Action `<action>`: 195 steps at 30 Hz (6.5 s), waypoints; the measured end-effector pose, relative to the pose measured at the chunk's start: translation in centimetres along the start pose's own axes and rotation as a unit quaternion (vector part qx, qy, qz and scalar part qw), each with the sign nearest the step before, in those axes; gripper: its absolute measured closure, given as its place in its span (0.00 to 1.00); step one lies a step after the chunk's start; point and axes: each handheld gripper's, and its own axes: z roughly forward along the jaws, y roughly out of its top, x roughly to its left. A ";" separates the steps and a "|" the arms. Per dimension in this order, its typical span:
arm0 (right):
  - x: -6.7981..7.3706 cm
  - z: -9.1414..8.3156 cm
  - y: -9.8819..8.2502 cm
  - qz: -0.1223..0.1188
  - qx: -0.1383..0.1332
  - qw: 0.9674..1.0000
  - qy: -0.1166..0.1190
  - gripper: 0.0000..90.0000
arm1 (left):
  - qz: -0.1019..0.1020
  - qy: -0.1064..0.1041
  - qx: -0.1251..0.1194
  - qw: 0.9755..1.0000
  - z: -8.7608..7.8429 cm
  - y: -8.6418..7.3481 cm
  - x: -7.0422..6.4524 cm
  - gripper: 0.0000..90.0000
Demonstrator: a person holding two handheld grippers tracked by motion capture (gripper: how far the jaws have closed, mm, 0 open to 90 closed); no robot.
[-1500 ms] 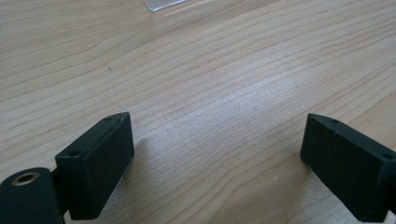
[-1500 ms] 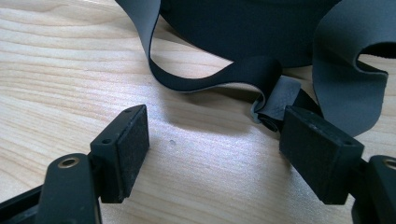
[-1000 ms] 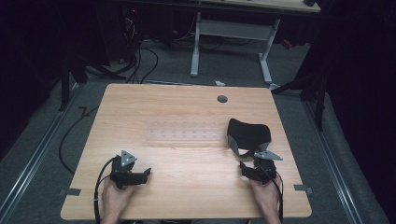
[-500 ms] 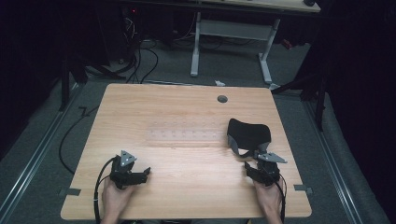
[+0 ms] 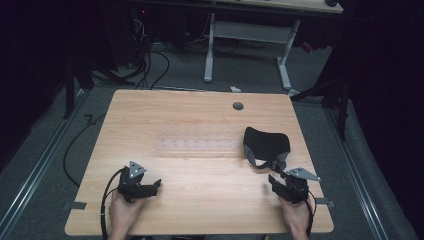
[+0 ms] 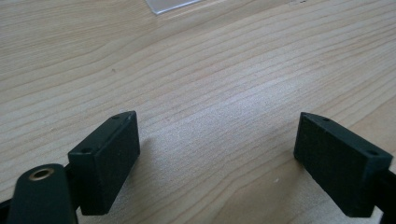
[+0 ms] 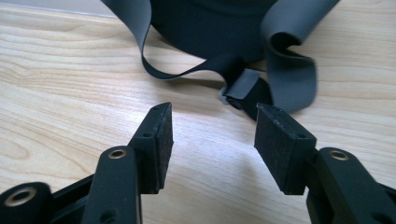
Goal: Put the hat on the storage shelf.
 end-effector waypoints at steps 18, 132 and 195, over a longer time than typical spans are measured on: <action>-2.7 -0.5 1.2 0.043 -0.019 0.999 -0.010 0.53 | -0.001 0.001 -0.001 1.000 0.0 0.0 0.0 0.17; -6.2 1.9 3.7 0.132 -0.070 0.987 0.063 0.91 | 0.000 0.002 -0.001 1.000 0.0 0.0 -0.1 0.17; 3.5 -2.9 4.2 0.031 -0.065 0.975 0.209 0.91 | 0.053 -0.095 0.015 0.994 -2.3 -0.6 -3.7 0.13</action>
